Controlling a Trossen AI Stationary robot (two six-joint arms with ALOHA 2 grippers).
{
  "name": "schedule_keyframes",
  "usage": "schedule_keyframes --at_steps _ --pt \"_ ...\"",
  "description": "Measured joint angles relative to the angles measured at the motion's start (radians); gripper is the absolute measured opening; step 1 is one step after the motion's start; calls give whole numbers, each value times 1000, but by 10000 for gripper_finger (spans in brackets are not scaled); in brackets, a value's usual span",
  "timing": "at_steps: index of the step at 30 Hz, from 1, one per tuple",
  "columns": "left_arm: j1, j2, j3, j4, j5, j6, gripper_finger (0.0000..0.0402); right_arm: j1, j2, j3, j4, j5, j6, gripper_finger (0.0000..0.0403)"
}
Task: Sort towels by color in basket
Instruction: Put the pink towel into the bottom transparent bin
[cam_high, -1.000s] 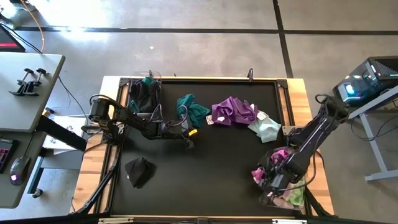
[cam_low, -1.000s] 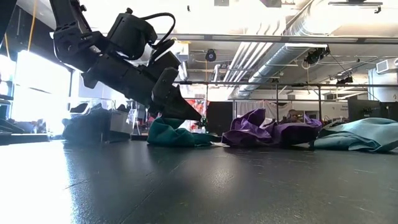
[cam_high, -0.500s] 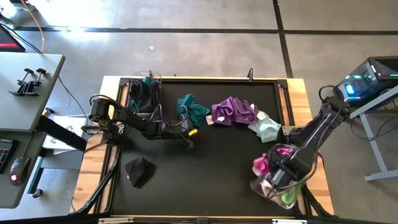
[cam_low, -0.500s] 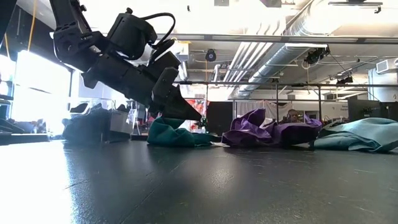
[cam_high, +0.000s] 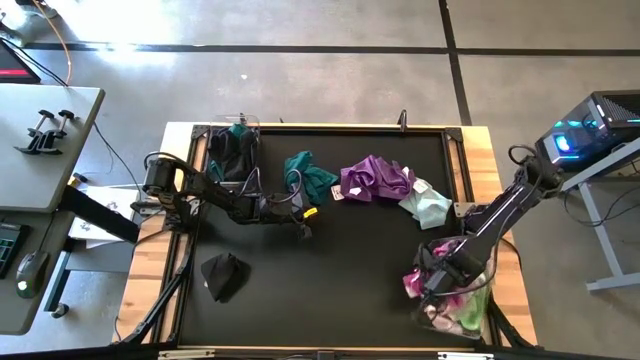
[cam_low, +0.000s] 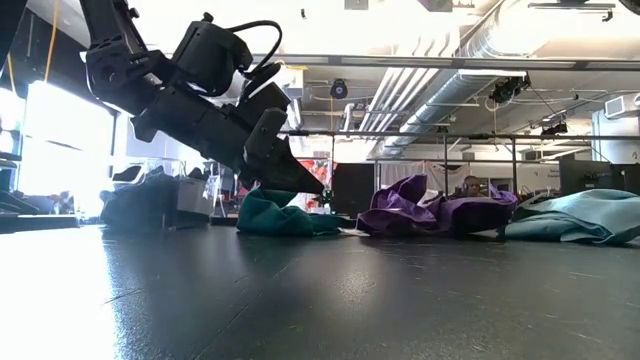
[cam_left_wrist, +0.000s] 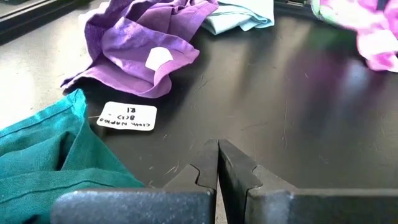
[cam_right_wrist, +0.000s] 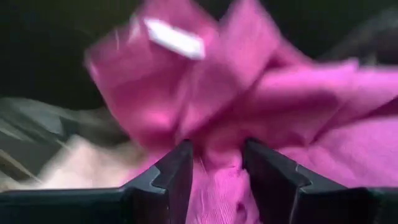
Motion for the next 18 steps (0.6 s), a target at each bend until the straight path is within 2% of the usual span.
schedule_keyframes --at_steps 4,10,18 --pt "0 0 0 1 0 0 0 0 0 3 41 100 -67 142" --pt "0 0 0 3 0 -1 0 0 0 68 -38 106 -73 142" --pt "0 0 0 9 0 -18 0 -28 0 240 -226 109 -71 142"
